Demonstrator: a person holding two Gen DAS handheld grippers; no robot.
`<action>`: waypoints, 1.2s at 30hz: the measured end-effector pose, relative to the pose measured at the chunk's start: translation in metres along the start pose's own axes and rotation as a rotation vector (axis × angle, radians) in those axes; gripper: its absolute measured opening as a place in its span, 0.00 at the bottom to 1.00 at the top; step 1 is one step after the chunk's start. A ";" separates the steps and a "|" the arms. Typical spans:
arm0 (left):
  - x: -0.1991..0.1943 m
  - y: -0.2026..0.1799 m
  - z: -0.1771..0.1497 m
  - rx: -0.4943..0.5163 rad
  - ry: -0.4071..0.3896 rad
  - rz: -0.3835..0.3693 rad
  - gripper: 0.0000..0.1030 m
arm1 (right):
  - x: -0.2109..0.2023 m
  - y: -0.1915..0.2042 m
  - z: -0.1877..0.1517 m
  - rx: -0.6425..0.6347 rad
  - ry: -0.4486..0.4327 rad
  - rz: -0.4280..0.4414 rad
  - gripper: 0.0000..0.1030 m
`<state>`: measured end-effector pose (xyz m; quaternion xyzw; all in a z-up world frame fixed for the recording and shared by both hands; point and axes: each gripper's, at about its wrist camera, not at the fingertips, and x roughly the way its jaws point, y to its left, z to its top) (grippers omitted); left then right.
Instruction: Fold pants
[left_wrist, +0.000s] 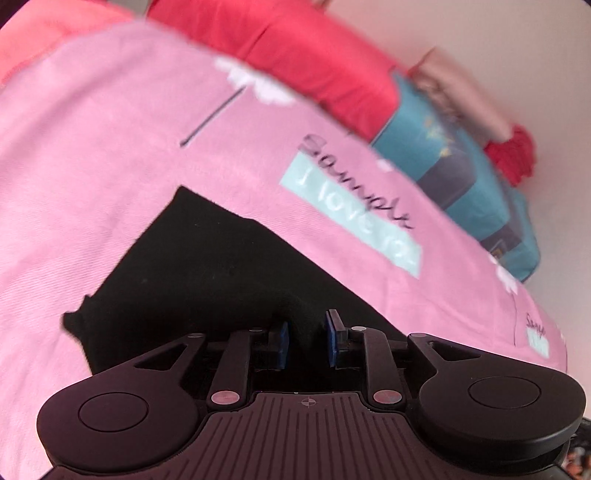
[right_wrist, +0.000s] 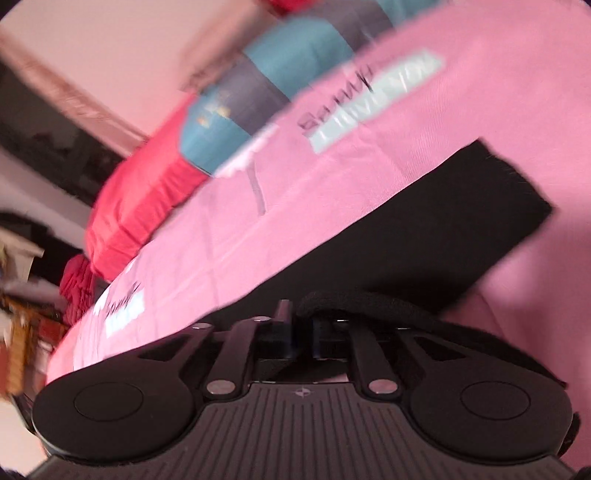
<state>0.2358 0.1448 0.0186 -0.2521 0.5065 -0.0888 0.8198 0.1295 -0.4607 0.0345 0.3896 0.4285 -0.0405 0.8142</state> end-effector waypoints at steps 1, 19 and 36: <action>0.000 0.003 0.005 -0.014 0.011 -0.024 0.87 | 0.011 -0.006 0.010 0.045 0.011 -0.009 0.31; -0.044 -0.014 -0.042 0.123 -0.244 -0.077 1.00 | -0.085 -0.055 -0.071 -0.284 -0.483 -0.143 0.84; 0.008 -0.027 -0.125 0.277 -0.306 0.009 1.00 | 0.014 -0.038 -0.059 -0.529 -0.521 -0.519 0.67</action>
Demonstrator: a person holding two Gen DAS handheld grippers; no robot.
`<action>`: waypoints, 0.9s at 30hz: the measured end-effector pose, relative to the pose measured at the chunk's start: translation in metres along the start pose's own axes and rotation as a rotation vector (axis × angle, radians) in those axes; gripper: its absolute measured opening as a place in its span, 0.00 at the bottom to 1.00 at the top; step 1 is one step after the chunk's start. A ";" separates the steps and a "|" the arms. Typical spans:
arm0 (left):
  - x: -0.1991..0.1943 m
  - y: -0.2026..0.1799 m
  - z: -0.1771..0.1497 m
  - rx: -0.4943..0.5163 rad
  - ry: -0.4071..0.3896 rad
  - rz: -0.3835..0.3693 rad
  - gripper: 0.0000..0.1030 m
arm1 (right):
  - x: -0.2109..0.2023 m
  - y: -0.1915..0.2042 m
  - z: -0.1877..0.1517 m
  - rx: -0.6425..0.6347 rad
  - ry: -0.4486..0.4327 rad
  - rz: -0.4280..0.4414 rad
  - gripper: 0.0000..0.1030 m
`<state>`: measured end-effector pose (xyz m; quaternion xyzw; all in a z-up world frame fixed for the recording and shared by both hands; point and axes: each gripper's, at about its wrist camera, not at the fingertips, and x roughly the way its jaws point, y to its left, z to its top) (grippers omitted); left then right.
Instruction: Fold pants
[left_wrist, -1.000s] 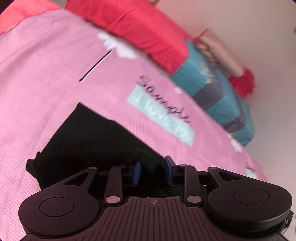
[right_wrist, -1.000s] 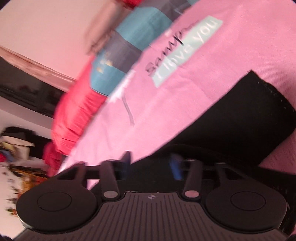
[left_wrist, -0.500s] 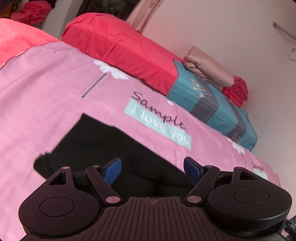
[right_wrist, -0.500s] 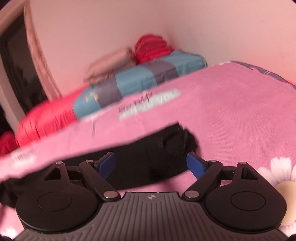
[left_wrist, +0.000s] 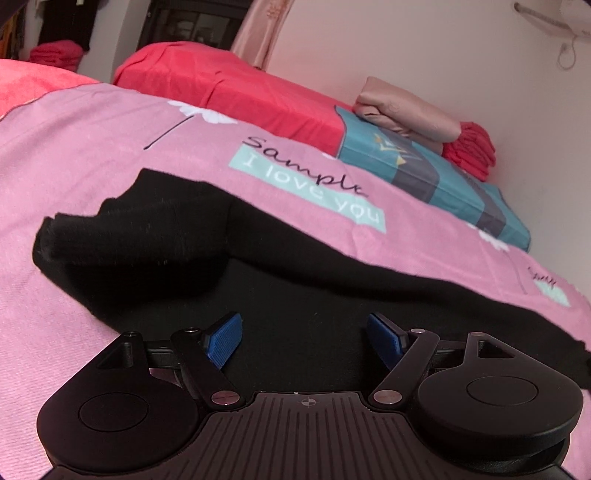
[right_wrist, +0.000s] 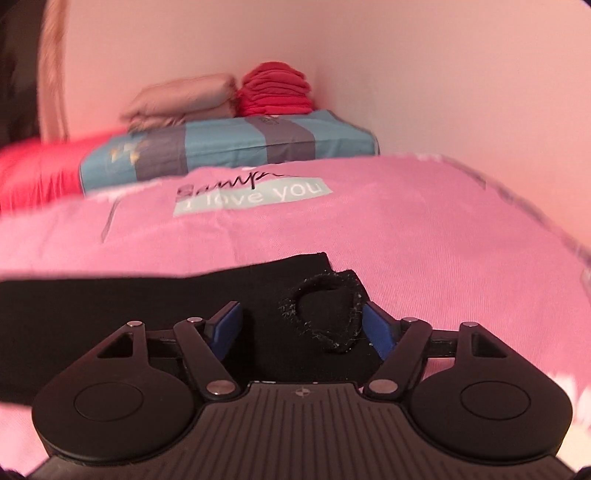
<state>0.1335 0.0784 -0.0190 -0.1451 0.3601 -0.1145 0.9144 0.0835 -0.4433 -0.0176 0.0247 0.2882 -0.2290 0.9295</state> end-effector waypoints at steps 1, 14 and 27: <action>0.000 0.000 0.000 0.006 -0.005 0.000 1.00 | 0.000 0.004 -0.001 -0.040 -0.004 -0.003 0.41; -0.012 0.009 0.000 -0.036 -0.051 -0.044 1.00 | 0.000 -0.010 0.043 -0.006 0.039 0.051 0.45; -0.026 0.008 0.045 0.074 -0.094 0.052 1.00 | -0.082 0.153 0.025 -0.099 0.179 0.877 0.59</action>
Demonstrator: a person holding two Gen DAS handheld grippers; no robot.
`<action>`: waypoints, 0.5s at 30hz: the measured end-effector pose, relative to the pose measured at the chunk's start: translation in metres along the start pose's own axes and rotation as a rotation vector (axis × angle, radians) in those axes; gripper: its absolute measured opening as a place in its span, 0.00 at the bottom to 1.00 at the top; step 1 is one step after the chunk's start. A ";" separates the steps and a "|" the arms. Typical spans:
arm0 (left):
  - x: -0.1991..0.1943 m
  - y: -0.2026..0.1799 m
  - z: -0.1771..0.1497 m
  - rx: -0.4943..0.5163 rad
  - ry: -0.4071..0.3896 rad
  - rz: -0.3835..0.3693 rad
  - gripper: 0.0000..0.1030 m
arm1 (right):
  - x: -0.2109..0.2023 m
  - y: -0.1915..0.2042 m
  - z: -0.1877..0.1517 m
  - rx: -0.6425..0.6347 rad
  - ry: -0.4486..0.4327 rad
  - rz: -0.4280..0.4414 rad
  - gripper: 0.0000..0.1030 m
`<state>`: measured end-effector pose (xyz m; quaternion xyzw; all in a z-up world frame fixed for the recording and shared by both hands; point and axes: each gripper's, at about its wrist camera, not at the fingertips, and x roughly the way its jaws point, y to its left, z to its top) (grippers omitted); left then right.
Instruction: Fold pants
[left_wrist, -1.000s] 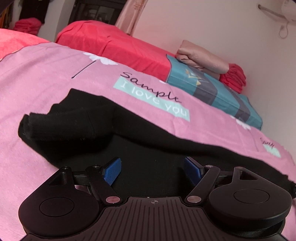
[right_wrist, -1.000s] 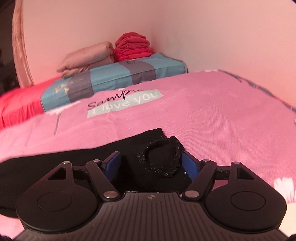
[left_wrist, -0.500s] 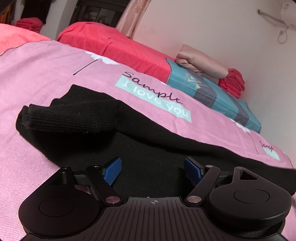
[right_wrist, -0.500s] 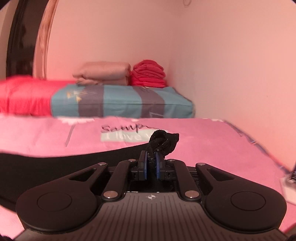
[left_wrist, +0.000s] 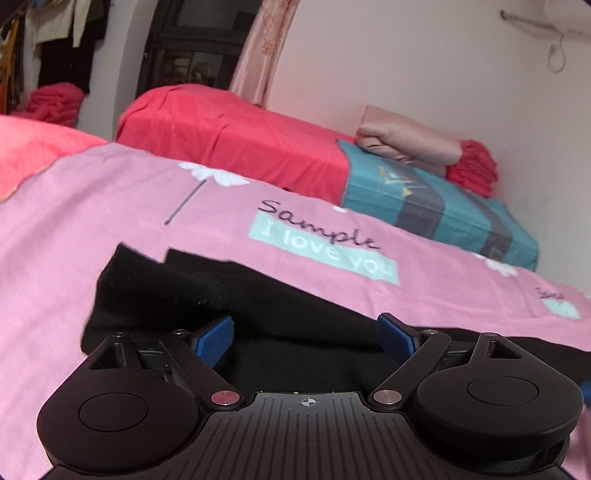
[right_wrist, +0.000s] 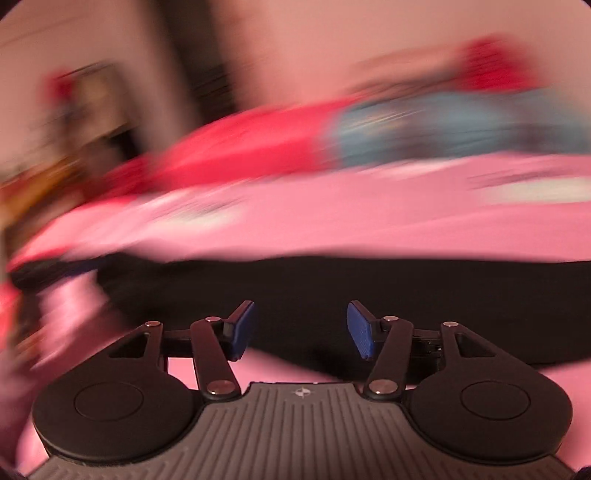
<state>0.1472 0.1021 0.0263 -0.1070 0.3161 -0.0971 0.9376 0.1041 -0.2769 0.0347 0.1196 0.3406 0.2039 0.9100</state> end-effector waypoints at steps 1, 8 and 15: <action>0.006 0.002 0.002 -0.002 0.008 0.012 1.00 | 0.023 0.024 -0.001 -0.037 0.052 0.096 0.58; 0.046 0.022 -0.012 -0.039 0.101 -0.020 1.00 | 0.141 0.119 0.005 -0.356 0.146 0.170 0.58; 0.045 0.033 -0.013 -0.075 0.085 -0.066 1.00 | 0.173 0.107 0.000 -0.212 0.280 0.491 0.71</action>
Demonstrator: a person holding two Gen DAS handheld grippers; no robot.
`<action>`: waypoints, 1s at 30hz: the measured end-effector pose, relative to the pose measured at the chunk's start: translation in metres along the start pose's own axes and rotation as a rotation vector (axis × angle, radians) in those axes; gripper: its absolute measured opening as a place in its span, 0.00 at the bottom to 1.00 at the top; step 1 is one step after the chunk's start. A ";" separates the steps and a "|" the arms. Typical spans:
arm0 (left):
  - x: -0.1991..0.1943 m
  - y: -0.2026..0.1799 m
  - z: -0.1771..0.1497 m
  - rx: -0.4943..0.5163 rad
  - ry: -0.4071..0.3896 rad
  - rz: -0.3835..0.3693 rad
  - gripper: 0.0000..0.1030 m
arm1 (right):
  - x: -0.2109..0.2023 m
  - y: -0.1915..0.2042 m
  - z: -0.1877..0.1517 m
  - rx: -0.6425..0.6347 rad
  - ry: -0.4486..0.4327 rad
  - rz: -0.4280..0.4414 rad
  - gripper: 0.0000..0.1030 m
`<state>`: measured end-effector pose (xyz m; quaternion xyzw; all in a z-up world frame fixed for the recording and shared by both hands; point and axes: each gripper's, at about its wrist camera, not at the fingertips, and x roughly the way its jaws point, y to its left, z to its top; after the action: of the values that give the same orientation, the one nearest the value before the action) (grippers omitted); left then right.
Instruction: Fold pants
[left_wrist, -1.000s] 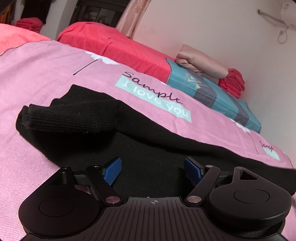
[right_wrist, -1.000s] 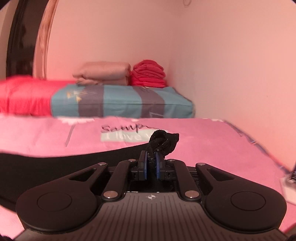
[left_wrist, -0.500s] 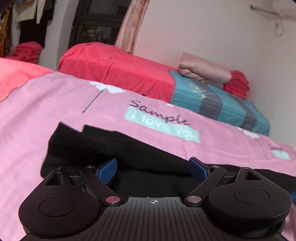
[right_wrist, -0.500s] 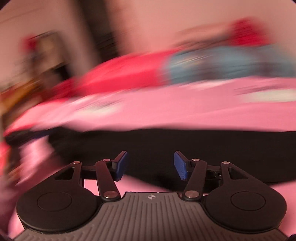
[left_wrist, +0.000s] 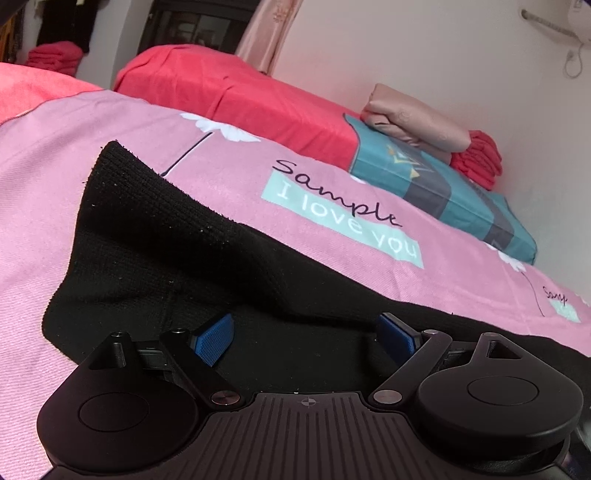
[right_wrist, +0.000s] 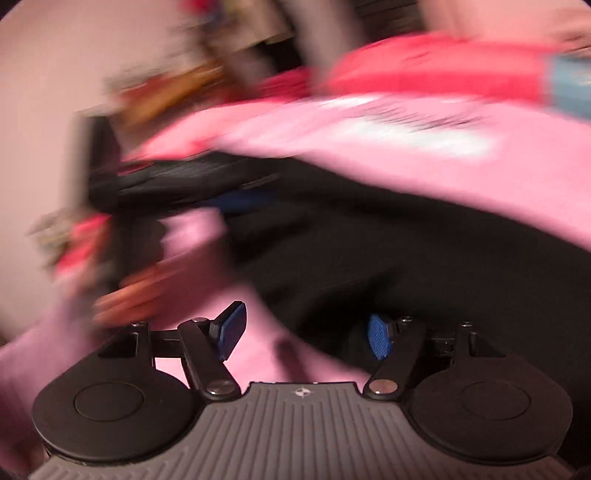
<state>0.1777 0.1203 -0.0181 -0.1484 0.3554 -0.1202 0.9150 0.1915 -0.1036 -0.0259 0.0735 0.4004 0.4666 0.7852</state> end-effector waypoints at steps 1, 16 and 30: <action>0.000 -0.001 -0.001 0.006 -0.001 0.002 1.00 | -0.003 0.008 -0.004 -0.029 0.042 0.086 0.79; -0.002 -0.007 -0.002 0.043 -0.017 0.029 1.00 | 0.005 0.016 -0.003 -0.049 -0.007 0.032 0.72; -0.043 0.006 0.007 0.008 -0.207 0.216 1.00 | -0.036 0.063 -0.036 -0.254 0.096 -0.204 0.76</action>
<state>0.1530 0.1414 0.0111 -0.1170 0.2727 -0.0065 0.9549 0.1151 -0.1063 0.0010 -0.0897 0.3808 0.4342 0.8114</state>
